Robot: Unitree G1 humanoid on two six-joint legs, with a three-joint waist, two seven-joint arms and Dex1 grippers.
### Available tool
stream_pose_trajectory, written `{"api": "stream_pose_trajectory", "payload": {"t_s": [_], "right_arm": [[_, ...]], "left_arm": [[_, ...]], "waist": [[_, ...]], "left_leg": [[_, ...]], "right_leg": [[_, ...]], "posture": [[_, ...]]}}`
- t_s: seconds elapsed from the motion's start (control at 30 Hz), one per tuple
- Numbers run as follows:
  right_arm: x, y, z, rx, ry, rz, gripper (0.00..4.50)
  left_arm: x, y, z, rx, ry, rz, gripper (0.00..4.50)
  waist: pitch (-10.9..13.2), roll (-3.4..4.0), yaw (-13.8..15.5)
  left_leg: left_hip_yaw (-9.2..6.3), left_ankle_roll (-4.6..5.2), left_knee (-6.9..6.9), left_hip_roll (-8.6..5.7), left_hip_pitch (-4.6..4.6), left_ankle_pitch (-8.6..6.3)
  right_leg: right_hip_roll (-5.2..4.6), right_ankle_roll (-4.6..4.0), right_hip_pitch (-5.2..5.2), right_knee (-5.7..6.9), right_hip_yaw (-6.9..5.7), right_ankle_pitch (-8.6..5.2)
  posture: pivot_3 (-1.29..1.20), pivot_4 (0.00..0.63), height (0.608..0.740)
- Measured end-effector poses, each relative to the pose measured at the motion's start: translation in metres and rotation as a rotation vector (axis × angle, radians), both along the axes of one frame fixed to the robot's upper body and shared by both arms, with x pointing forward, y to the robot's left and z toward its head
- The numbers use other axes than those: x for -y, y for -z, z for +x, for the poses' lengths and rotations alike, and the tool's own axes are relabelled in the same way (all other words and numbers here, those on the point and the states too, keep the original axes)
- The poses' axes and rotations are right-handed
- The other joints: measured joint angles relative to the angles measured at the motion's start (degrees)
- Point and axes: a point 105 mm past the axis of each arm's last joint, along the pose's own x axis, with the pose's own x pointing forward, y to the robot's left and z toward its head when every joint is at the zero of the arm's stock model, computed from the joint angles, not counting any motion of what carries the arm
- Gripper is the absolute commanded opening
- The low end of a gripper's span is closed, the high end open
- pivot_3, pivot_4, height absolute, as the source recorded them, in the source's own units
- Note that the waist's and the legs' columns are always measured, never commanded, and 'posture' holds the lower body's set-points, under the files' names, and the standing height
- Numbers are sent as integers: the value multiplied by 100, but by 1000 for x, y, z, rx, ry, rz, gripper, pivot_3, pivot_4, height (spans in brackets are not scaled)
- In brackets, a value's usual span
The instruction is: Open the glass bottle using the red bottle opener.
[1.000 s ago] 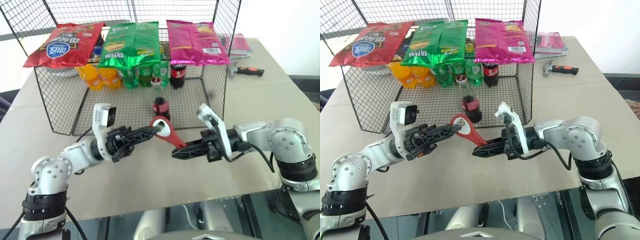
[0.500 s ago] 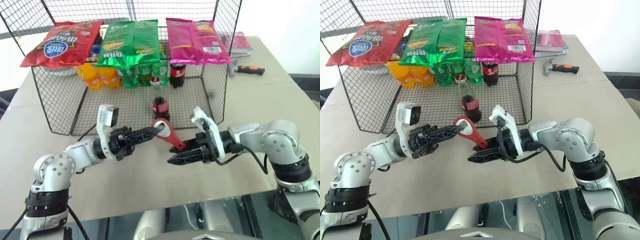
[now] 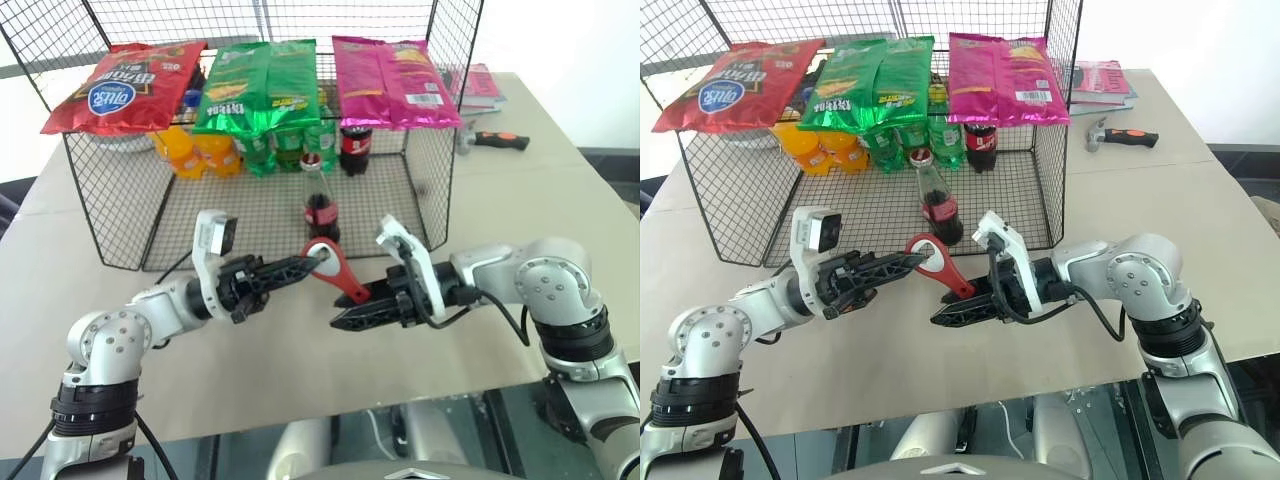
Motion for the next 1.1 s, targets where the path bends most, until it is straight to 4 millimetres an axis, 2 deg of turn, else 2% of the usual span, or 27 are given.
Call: {"api": "stream_pose_trajectory", "payload": {"t_s": [0.1,0.63,0.83,0.9,0.93,0.97,1.1], "right_arm": [[1,2,4,-14,25,-13,77],[2,3,5,-42,42,-20,77],[0,4,2,-31,37,-12,0],[0,5,3,-30,43,-13,0],[1,6,4,-27,52,-12,0],[1,7,5,-20,66,-5,0],[9,15,18,35,182,-5,0]], "left_arm": [[0,-1,-2,6,14,-9,0],[1,-2,-1,17,15,-4,0],[1,-8,7,37,-18,-15,2759],[0,-11,8,42,-26,-22,3466],[0,-13,9,46,-31,-29,4061],[-2,-14,9,51,-39,-35,4453],[-7,-20,7,64,-66,-71,4453]], "waist": [[0,0,1],[0,0,-3],[0,0,-2],[-1,-1,-3],[-1,-1,-2],[-1,-1,-2],[-1,-1,0]], "left_leg": [[0,0,0,0,0,0],[1,0,0,-1,0,0],[1,0,1,-1,0,0],[0,0,1,-1,0,0],[0,0,1,-1,0,0],[0,0,1,-1,1,0],[0,0,1,-2,0,0]], "right_leg": [[0,0,0,0,-1,0],[3,0,0,2,-1,0],[3,0,0,3,-1,0],[3,0,0,3,-1,0],[3,0,0,3,-1,0],[3,0,0,3,-1,0],[2,0,0,2,0,0]], "posture": [[0,150,740],[0,150,740],[0,150,740],[0,150,740],[0,150,740],[0,150,740],[0,150,740]]}}
